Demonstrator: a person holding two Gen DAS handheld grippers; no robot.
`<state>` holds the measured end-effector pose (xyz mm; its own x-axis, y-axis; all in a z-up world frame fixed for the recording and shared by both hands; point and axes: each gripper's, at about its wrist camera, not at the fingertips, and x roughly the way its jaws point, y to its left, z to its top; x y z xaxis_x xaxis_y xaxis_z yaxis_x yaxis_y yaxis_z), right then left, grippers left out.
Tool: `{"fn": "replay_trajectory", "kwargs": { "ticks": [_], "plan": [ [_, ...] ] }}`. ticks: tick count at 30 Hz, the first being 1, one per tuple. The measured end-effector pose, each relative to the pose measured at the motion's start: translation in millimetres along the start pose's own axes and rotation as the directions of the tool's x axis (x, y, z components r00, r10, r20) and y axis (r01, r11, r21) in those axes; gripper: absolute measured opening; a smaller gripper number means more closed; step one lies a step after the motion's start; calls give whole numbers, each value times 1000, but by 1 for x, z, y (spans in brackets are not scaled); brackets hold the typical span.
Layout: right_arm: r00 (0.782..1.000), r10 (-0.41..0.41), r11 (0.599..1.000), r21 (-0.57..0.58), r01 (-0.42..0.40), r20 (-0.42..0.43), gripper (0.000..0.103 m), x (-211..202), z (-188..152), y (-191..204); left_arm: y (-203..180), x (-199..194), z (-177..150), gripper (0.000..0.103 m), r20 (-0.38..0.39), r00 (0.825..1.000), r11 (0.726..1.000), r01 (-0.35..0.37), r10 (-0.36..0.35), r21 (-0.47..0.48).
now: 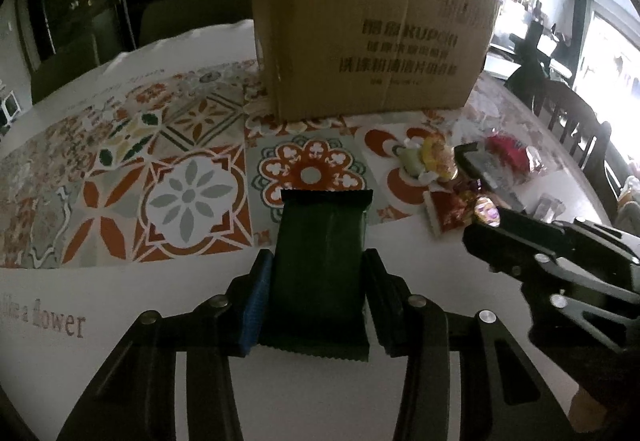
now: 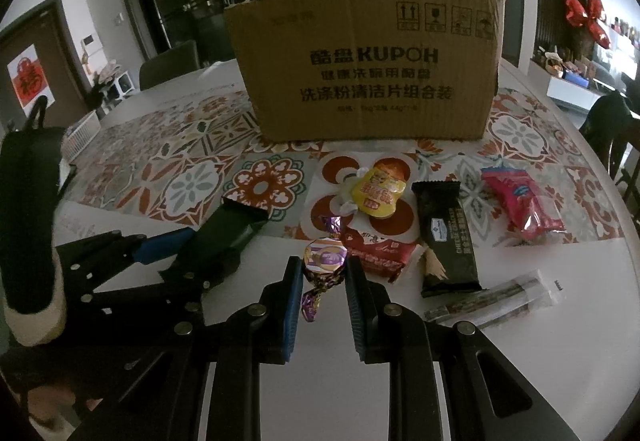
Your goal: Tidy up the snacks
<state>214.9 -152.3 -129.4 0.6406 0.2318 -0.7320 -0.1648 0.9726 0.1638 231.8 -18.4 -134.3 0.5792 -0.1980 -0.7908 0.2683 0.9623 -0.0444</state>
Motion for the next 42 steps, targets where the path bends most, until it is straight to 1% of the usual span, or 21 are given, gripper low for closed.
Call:
{"fn": "replay_trajectory", "kwargs": {
  "ticks": [6,14,20,24,27,32,38,42],
  "plan": [
    [1000,6,1000,1,-6,25,23,-10,5,-1,-1,-23,11,44,53,999,1000,9,-8,-16],
    [995,8,1000,-7,-7,95,23,-37,21,-3,-6,-59,30,44,137,990,1000,17,-15,-17],
    [987,3,1000,-15,-1,161,23,-62,36,-2,-9,-87,42,44,189,982,999,32,-29,-13],
    [980,4,1000,-26,1,200,23,-77,44,0,-12,-108,50,44,226,974,1000,11,-12,6],
    [973,9,999,-40,0,230,23,-87,50,3,-14,-117,58,44,253,967,1000,9,-14,19],
    [963,14,998,-56,1,271,23,-97,66,5,-14,-123,74,44,284,958,1000,26,-30,19],
    [953,5,997,-74,18,303,23,-101,89,2,-15,-123,102,44,319,947,999,23,-31,30],
    [948,-6,996,-80,33,317,23,-101,107,-1,-16,-118,121,44,325,945,999,23,-38,48]
  ]
}}
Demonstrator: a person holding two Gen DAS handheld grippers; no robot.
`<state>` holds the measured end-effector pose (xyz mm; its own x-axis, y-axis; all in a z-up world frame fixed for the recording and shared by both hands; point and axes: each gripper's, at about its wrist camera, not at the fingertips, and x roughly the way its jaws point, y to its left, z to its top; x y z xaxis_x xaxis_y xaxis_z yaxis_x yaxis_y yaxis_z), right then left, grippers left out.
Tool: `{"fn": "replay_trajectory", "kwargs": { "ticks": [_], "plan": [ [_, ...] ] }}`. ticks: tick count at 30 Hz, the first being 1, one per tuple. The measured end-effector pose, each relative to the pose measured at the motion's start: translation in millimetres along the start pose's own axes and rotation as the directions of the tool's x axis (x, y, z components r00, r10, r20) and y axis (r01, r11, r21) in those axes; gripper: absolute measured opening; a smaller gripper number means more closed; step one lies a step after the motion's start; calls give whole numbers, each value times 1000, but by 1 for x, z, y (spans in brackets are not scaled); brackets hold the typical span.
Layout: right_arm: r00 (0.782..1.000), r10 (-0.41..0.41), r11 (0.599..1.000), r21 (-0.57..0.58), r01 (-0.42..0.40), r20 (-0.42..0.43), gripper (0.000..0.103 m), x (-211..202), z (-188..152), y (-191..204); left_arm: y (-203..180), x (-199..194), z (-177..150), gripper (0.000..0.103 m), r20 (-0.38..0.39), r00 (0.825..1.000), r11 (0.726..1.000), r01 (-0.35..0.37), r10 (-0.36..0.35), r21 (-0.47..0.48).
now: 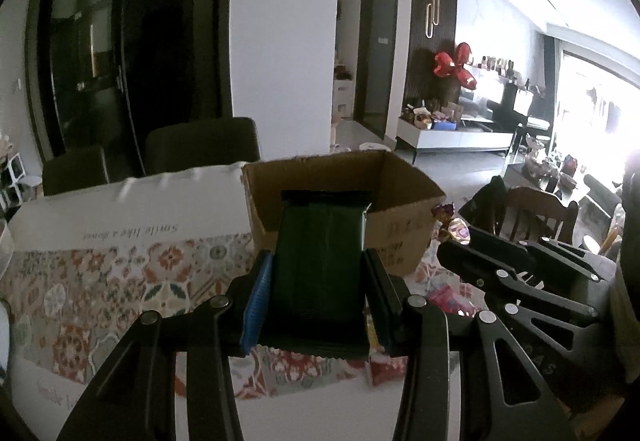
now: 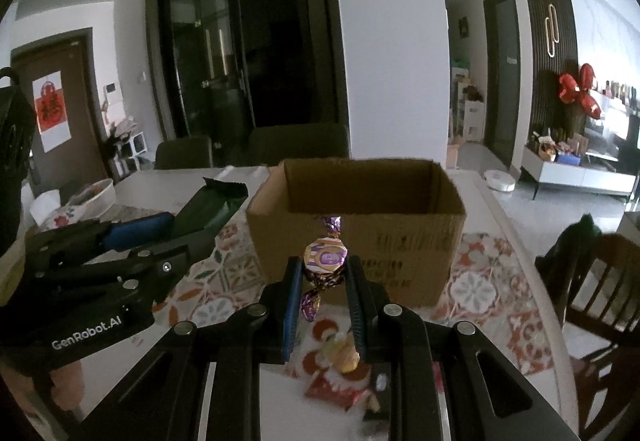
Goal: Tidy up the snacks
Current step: 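Carry green packet into the box with left tool while right tool drops purple candy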
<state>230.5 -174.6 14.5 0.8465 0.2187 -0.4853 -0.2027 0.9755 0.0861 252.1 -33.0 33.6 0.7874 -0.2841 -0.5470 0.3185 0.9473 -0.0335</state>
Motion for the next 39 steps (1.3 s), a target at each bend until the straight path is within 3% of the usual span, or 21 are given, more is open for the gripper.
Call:
{"fn": "replay_trajectory", "kwargs": {
  "ticks": [8,17,34,36,38,39],
  "plan": [
    [1000,-11,1000,-27,11,8,23,14,32,-11,-2,22,36,44,18,1000,999,0,0,34],
    [999,-10,1000,-26,9,-43,23,51,63,-32,3,63,70,44,-30,999,999,26,-25,29],
    [982,-33,999,10,35,-187,24,127,73,-72,8,143,82,47,-132,991,999,8,-3,39],
    [980,-43,999,22,48,-196,31,130,72,-75,8,147,83,53,-135,991,999,-1,7,42],
    [979,-71,996,32,78,-190,51,130,71,-78,6,146,83,60,-131,991,999,-11,16,44],
    [980,-83,995,34,91,-181,52,128,70,-80,5,144,82,62,-127,992,999,-16,22,49]
  ]
}}
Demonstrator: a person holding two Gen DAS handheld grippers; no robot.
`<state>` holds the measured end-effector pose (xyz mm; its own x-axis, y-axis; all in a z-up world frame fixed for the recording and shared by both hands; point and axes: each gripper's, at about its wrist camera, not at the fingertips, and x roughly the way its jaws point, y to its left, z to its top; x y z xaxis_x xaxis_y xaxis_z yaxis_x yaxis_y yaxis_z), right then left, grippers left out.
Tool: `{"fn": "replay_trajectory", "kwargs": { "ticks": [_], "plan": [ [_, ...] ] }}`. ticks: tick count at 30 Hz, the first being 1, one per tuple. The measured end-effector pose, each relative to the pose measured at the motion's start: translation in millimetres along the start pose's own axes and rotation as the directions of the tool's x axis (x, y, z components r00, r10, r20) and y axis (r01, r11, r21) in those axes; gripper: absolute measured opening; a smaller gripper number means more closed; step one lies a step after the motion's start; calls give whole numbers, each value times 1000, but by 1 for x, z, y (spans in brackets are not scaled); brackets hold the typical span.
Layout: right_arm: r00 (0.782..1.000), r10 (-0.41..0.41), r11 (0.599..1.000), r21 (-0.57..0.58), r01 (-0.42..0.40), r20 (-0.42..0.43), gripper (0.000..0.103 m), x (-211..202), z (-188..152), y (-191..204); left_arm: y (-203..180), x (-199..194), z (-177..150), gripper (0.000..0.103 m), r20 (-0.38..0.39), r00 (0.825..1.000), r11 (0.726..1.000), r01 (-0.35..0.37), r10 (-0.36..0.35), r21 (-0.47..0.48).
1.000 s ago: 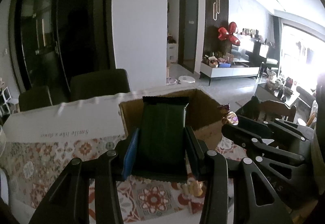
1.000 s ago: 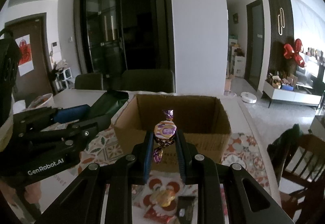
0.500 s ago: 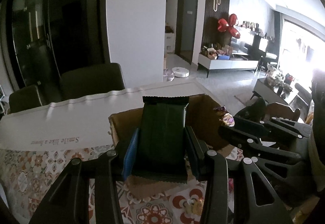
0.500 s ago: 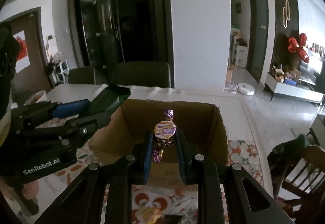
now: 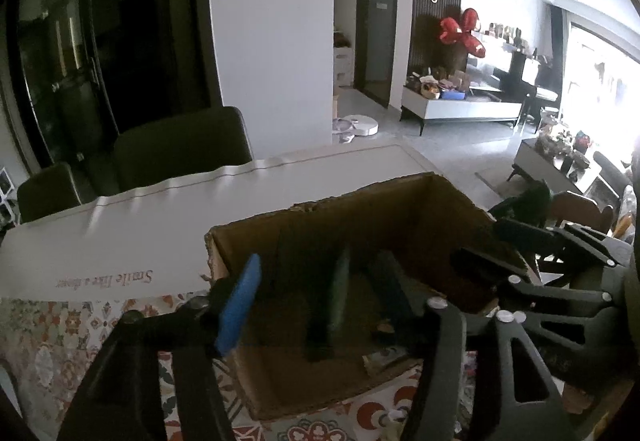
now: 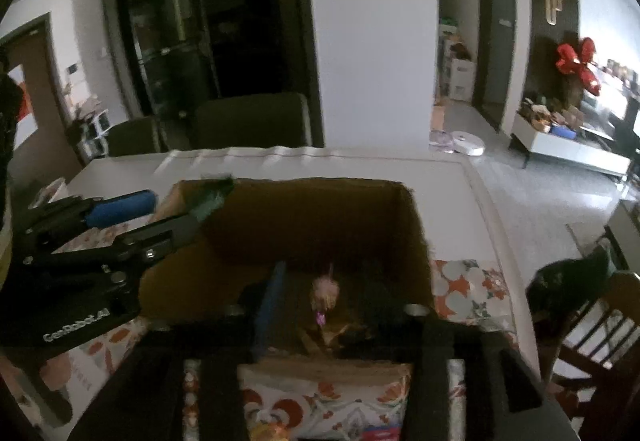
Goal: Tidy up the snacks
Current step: 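Carry green packet into the box with left tool while right tool drops purple candy, then withdraw both open tools from the box back over the remaining snacks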
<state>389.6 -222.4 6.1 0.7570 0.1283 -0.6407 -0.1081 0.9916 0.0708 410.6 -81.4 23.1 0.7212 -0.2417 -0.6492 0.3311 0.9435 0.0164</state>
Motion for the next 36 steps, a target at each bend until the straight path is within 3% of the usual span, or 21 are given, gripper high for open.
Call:
{"fn": "replay_trajectory", "kwargs": {
  "ticks": [5,9,11,20,23,36],
  "plan": [
    [1000,-27,1000,11,27,14,53,-9,-5,0,-4,-14,-7,77,31,999,999,-28,27,18],
    [998,-36,999,12,36,45,53,-24,-13,2,-5,-28,-16,77,48,999,1000,-23,22,18],
    [998,-43,999,13,42,54,63,-30,-16,3,-5,-36,-21,78,63,998,1000,-19,17,18],
    [992,-61,998,10,61,111,65,-68,-43,12,-13,-77,-50,79,131,991,999,-3,-2,40],
    [988,-67,998,6,67,142,78,-82,-55,15,-17,-89,-63,80,148,989,998,0,-9,55],
    [982,-103,995,11,103,159,79,-116,-102,28,-25,-110,-107,80,146,989,998,21,-29,55]
  ]
}}
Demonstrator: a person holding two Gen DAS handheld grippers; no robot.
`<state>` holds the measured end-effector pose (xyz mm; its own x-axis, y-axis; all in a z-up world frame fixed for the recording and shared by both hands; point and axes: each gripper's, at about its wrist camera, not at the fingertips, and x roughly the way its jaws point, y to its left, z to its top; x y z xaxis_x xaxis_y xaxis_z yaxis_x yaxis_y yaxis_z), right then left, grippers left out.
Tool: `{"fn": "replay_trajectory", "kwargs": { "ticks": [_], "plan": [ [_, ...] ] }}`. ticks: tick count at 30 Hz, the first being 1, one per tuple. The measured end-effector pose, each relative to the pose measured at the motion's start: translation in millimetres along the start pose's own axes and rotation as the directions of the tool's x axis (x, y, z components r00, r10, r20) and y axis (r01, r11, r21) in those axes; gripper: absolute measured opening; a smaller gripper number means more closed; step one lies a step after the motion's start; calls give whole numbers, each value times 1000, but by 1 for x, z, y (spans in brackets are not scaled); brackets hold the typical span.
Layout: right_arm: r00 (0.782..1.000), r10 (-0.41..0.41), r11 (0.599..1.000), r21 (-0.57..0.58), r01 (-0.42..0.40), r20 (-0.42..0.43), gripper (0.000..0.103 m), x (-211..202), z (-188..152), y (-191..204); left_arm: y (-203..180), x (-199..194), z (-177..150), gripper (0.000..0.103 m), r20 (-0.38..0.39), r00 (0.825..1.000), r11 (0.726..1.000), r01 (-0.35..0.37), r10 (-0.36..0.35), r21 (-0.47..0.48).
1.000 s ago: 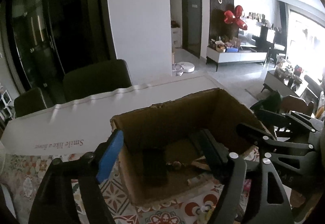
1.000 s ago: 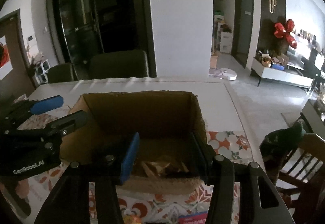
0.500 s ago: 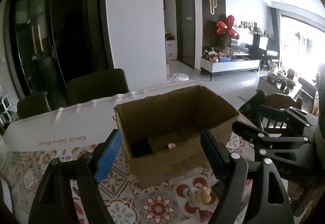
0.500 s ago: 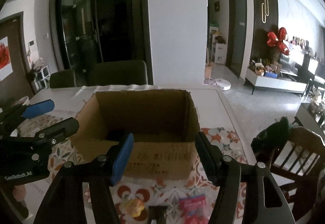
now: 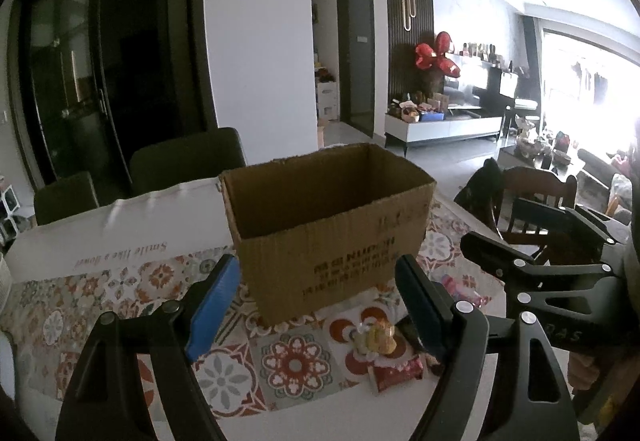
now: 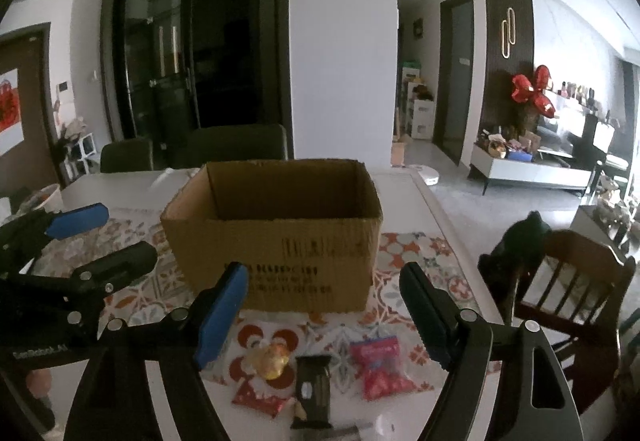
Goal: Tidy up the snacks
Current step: 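Withdraw both open tools from the box back over the remaining snacks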
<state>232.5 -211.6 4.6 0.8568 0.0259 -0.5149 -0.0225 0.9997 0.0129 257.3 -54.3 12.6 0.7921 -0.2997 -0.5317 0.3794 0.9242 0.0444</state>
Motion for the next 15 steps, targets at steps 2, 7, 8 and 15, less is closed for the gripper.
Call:
{"fn": "replay_trajectory", "kwargs": {
  "ticks": [2,7,8,15],
  "plan": [
    [1000,1,1000,2,-1,-8,79,-1,-6,-1,-1,-1,-8,80,-7,1000,1000,5,-5,3],
    [999,1,1000,4,-1,-51,79,4,-23,0,-4,4,-25,79,-23,1000,1000,11,-10,27],
    [998,5,1000,8,-5,-60,79,4,-26,0,-5,6,-29,79,-29,1000,999,12,-11,32],
    [989,25,999,27,-21,-149,78,21,-54,0,-10,19,-50,74,-81,996,997,44,-40,58]
  ]
}}
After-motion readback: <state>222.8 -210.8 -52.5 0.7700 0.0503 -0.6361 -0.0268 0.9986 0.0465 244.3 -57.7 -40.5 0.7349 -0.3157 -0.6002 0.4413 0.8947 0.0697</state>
